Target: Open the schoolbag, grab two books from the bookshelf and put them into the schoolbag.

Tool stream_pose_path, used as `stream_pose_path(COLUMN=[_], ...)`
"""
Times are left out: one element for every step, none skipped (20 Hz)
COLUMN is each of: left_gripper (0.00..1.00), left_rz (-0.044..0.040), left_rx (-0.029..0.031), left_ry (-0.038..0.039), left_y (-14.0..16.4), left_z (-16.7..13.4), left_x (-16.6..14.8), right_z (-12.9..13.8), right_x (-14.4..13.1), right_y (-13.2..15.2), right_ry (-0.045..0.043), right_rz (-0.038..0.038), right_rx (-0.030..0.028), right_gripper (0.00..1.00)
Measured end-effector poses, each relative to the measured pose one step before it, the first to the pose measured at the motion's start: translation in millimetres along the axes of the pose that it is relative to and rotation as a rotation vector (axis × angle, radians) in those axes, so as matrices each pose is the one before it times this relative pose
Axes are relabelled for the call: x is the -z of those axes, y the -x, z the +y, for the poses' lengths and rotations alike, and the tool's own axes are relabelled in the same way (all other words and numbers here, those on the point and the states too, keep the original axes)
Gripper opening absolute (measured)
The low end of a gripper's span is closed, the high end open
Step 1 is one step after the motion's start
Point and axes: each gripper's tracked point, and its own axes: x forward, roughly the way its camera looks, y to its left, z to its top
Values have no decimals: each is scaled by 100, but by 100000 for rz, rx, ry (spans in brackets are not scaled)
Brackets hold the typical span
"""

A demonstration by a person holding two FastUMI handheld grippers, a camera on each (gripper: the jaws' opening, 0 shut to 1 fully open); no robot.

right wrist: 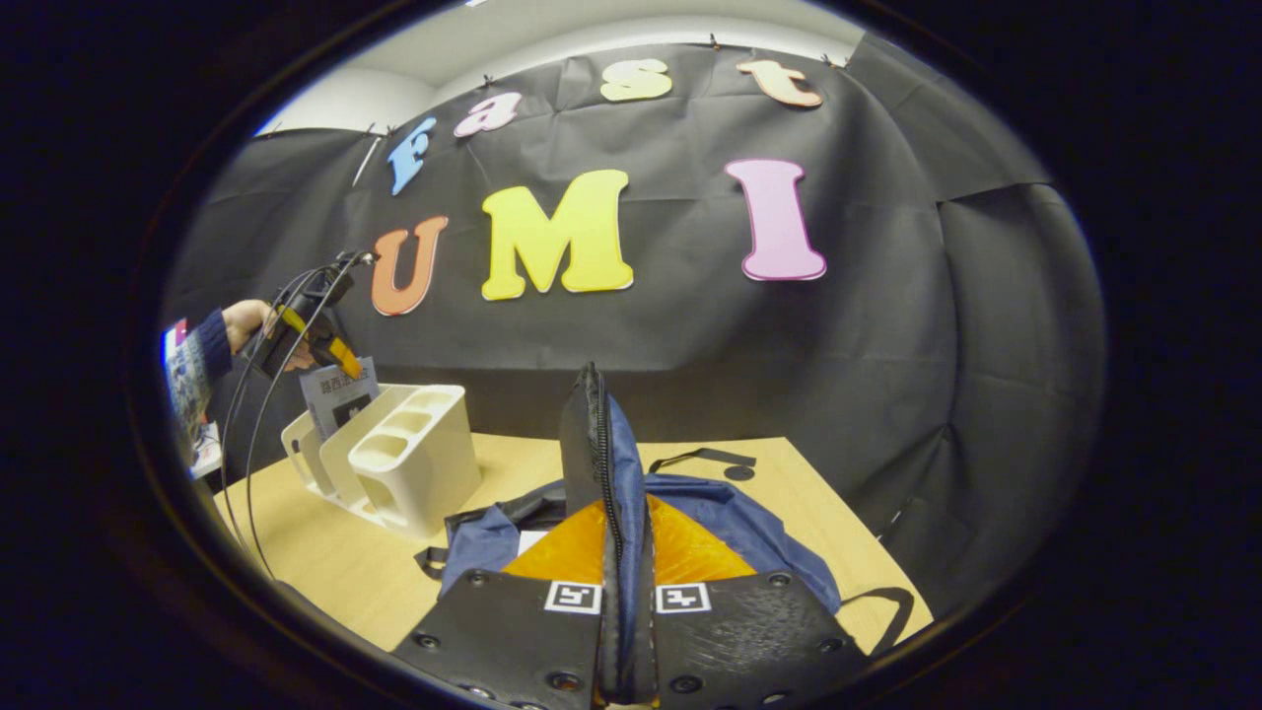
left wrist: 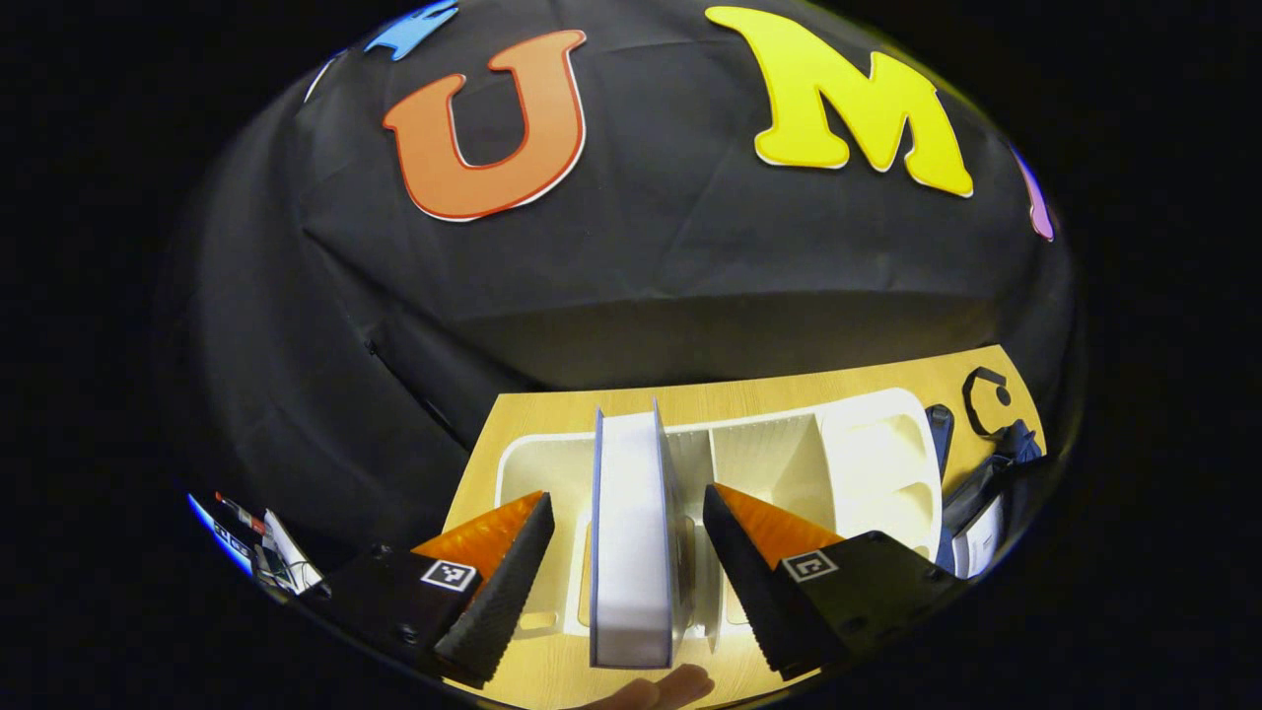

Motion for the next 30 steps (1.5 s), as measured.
stream_pose_path(left_gripper=[93, 93, 92, 92, 87, 85, 78, 73, 62, 55, 46, 46, 51, 45, 44, 44, 43, 43, 43, 43, 43, 44, 48, 43, 43, 43, 43, 39, 43, 43], left_rz=[1030, 967, 1086, 3094, 1616, 2046, 1378, 2085, 560, -444, 1202, 507, 523, 8, -895, -823, -138, 42, -250, -87, -1300, -2609, -3990, -2396, -2424, -1580, -1279, -1759, -1547, -2086], left_rx=[-1535, 681, 1373, 676, 714, 1639, 2044, 1789, 2280, 2626, 1713, 741, 126, 98, -251, 0, 812, 1192, 1230, 528, -368, -1016, -949, -507, 750, 1463, 1061, 731, 1061, 1563], left_ry=[1018, -453, -19, 136, 606, 388, 1026, 727, 1188, 1112, 1318, 1037, 827, 1336, 813, 1228, 1365, 1425, 1213, 1317, 869, -76, -1272, -422, 371, 369, 643, 738, 886, 1793], left_y=[-191, -408, -223, -26, -98, -267, -21, 68, 48, 802, -377, 230, 292, 335, 490, 492, 705, 485, 524, 661, 855, 897, 926, 1238, 1139, 1112, 1058, 888, 978, 995], left_z=[637, -71, -60, 56, -46, -322, -438, -421, -431, -638, -303, 12, 53, 90, 221, 212, 6, -10, 19, 230, 243, 522, 490, 314, -33, -176, -177, 162, -95, -11], left_x=[-300, -206, 436, 560, 314, 398, 531, 467, 226, -96, 425, 293, 306, 391, 216, 397, 543, 652, 581, 799, 670, 409, 243, 517, 551, 829, 875, 661, 757, 480], right_z=[-29, -7, -7, -42, -35, -57, 21, -2, -34, -4, -31, -67, -18, -17, 17, -40, -24, -12, 151, 126, 158, 199, 206, 150, 91, 260, 129, -53, -70, -200], right_x=[31, 73, 137, 16, 10, 150, -39, 91, 88, 83, -11, 78, -32, 146, -5, 138, 89, 67, 1, 88, -43, 3, -90, 24, -102, 114, 95, 105, 64, 54], right_y=[-110, -16, -50, 32, -33, 44, 14, 18, -44, 36, 54, 161, 45, 146, -35, 46, -98, -61, -76, -1, -112, -71, -198, -227, -215, -120, -127, -48, -99, -6], right_ry=[-241, -374, -349, -333, -61, -122, -676, -292, -152, -6, 3, -213, -133, -228, -259, -108, -178, -239, -122, 111, 200, -227, -876, -872, -565, -250, 226, 376, 404, 29], right_rz=[378, 166, 261, 7, 145, 132, 122, 498, 384, 342, 85, -195, -150, -96, -51, 55, 155, 69, 175, 65, -7, -72, 255, 234, -121, 625, 705, 500, 624, 312], right_rx=[-70, -51, -44, 18, -70, -100, -417, -197, 36, 148, 97, -29, -48, -53, -154, 24, 2, -119, -89, -171, -118, -310, -174, 212, 338, -59, 199, 319, 389, 522], right_gripper=[6, 5, 5, 2, 5, 5, 6, 5, 5, 6, 6, 6, 6, 5, 5, 5, 5, 6, 6, 3, 3, 6, 5, 6, 6, 5, 6, 6, 6, 6])
